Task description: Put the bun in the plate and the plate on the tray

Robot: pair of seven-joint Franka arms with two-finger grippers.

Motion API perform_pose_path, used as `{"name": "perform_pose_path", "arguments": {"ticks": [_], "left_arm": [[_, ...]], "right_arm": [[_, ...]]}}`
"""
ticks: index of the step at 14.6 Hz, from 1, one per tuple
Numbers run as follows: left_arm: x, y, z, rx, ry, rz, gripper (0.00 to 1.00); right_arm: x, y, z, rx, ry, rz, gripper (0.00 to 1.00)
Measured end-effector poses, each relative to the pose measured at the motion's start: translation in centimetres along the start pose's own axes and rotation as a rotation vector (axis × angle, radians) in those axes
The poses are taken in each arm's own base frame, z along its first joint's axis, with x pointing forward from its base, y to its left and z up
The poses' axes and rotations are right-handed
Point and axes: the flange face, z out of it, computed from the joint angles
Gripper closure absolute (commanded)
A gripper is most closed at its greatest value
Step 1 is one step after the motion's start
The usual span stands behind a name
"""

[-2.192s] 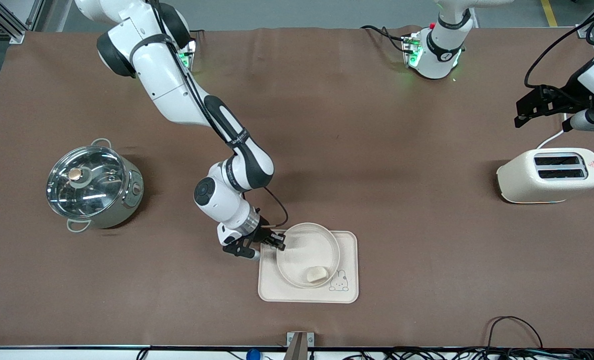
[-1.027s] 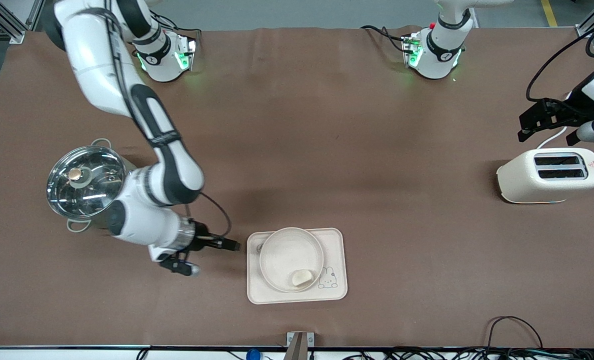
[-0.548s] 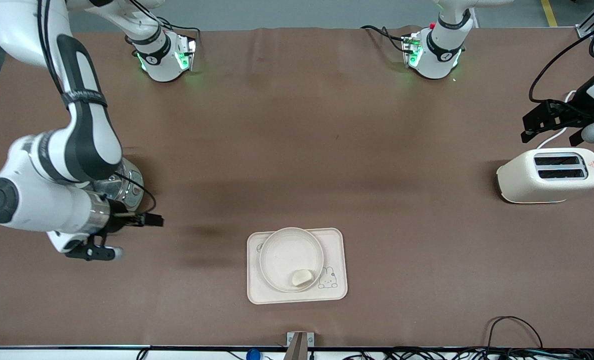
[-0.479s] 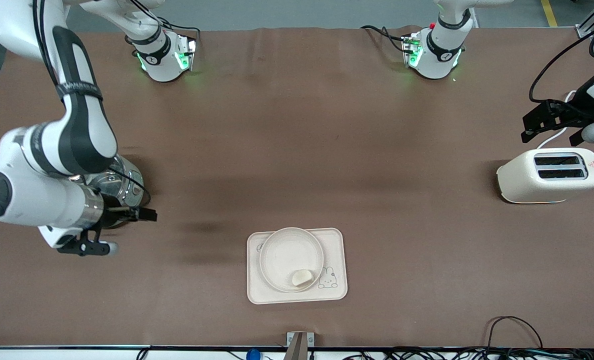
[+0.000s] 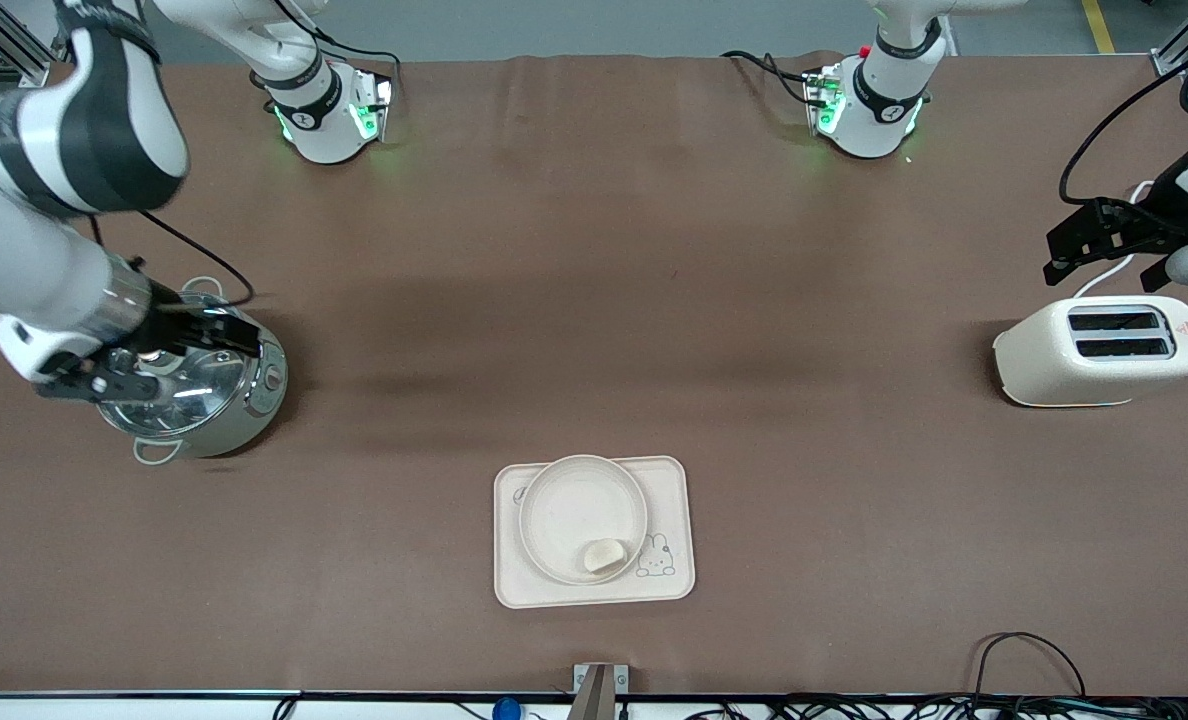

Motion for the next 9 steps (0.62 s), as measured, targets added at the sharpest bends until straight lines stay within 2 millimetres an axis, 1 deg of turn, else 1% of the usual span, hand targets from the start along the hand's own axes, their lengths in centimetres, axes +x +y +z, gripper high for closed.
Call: {"name": "perform_pose_path", "arguments": {"ticks": [2, 3, 4, 5, 6, 7, 9], "left_arm": [[0.0, 0.0, 0.0, 0.0, 0.0, 0.0, 0.0], [0.0, 0.0, 0.0, 0.0, 0.0, 0.0, 0.0], [0.0, 0.0, 0.0, 0.0, 0.0, 0.0, 0.0], [0.0, 0.0, 0.0, 0.0, 0.0, 0.0, 0.0], [0.0, 0.0, 0.0, 0.0, 0.001, 0.0, 0.0], [0.0, 0.0, 0.0, 0.0, 0.001, 0.0, 0.0], [0.0, 0.0, 0.0, 0.0, 0.001, 0.0, 0.0]], "right_arm": [[-1.8, 4.1, -3.0, -0.042, 0.022, 0.032, 0.0], [-2.8, 5.7, -4.5, -0.053, 0.033, 0.042, 0.0], [-3.7, 7.1, -5.9, -0.058, 0.044, 0.052, 0.0], [-4.5, 8.0, -7.1, -0.058, 0.058, 0.061, 0.0], [-5.3, 8.3, -8.2, -0.057, 0.07, 0.066, 0.0], [-6.0, 8.3, -9.1, -0.056, 0.077, 0.065, 0.0], [-6.9, 7.4, -10.0, -0.058, 0.081, 0.05, 0.0]]}}
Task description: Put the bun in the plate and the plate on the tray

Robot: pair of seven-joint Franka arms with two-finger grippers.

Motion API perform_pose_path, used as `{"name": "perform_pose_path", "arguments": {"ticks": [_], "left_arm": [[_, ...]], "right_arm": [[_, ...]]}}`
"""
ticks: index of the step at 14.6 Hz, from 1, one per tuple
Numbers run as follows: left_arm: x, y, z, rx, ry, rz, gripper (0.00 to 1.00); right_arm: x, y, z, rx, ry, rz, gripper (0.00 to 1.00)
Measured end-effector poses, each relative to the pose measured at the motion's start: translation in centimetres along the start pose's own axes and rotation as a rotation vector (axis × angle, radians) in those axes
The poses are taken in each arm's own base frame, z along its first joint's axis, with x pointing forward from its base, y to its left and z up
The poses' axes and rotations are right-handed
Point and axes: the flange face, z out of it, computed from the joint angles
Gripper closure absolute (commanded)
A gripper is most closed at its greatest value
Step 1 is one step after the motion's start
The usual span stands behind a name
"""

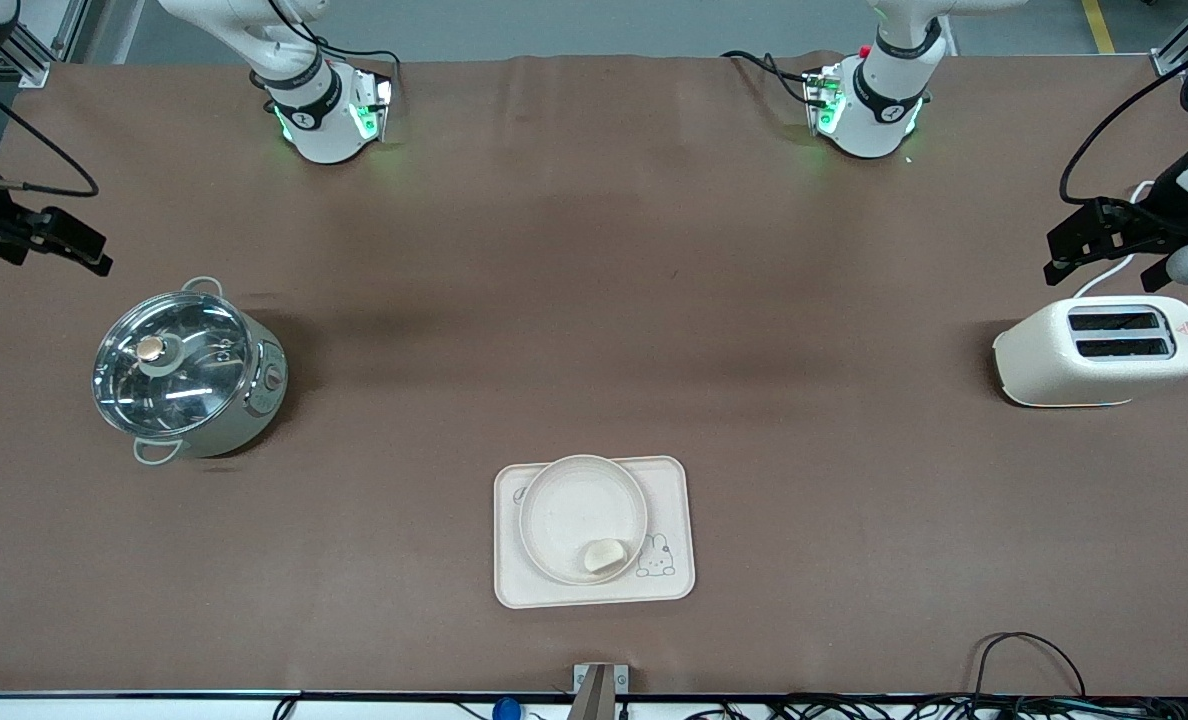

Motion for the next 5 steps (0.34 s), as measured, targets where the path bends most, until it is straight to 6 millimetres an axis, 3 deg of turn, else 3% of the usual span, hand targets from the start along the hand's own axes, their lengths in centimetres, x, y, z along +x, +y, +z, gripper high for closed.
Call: {"name": "perform_pose_path", "arguments": {"ticks": [5], "left_arm": [[0.0, -0.01, -0.02, 0.0, 0.0, 0.0, 0.0]], "right_arm": [[-0.14, -1.12, -0.31, -0.001, 0.005, -0.021, 0.0]]}}
